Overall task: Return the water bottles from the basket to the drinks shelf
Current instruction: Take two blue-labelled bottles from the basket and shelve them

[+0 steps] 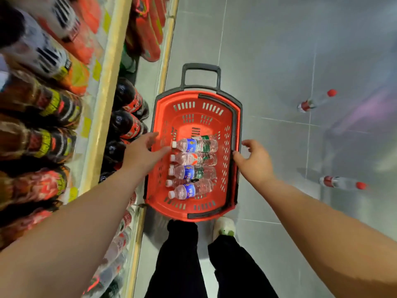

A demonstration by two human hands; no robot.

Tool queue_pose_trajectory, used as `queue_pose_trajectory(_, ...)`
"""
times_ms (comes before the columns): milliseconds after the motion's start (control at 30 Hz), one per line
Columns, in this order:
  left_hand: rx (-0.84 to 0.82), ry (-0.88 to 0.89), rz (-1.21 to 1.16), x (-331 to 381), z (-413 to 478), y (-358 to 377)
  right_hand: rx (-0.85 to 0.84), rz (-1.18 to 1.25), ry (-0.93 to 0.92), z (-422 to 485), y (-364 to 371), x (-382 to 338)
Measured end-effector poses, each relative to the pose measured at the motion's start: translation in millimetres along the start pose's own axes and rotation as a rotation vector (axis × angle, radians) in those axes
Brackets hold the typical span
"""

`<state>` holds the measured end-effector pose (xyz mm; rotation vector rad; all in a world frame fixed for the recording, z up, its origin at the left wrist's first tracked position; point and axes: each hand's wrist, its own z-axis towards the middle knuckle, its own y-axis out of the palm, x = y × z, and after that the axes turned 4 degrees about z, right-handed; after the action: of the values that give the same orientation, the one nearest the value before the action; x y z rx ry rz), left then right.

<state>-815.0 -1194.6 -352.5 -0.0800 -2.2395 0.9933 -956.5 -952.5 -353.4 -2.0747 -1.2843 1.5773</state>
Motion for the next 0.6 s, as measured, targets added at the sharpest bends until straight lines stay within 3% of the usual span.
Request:
queue_pose_trajectory(200,-0.012,0.045,-0.106,77.2,-55.7,-51.8,-0.042,-0.007,-0.05,-30.5,-84.5,-88.5)
queue_pose_trajectory(367,0.104,0.032,-0.19,134.0,-79.2,-60.5,-0.115,-0.026,-0.114,-26.1,-141.6,-107.2)
queue_pose_trajectory(600,0.317,-0.072,-0.375,201.6,-96.7,-35.2,-0.282,-0.105,-0.345,33.4,-208.7,-123.6)
